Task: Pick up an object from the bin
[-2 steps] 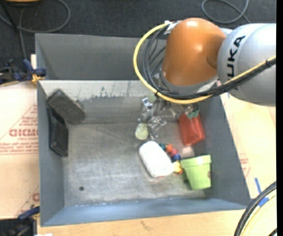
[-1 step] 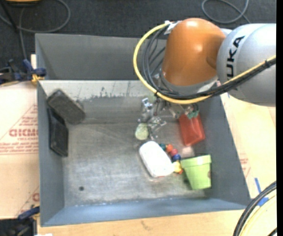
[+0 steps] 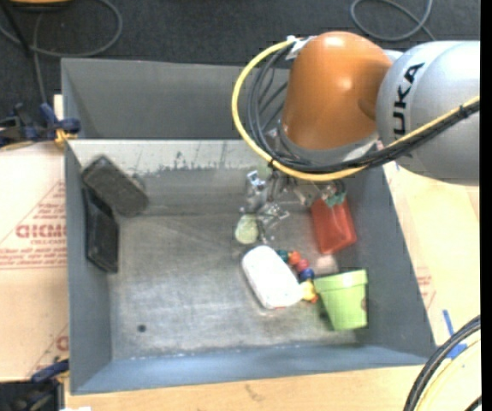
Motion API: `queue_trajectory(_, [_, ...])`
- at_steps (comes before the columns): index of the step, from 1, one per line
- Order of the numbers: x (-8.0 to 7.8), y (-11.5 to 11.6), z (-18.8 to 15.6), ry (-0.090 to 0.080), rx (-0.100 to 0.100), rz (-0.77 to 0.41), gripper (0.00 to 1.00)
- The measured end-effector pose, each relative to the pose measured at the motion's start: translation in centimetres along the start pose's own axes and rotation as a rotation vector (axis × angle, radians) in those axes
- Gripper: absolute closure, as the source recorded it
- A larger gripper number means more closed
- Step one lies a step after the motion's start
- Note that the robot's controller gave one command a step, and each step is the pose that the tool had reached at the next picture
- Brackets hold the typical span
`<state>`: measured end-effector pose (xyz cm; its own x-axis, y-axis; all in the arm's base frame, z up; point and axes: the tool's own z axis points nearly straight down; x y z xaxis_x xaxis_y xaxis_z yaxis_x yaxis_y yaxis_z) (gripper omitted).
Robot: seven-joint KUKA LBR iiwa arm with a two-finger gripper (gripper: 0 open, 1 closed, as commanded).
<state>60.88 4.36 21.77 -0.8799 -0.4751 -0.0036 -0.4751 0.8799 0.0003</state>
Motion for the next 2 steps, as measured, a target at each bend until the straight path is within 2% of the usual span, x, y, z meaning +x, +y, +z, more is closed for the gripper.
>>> queue_trajectory(2, [0.01, 0.0, 0.0, 0.001, 0.0, 0.001, 1.0])
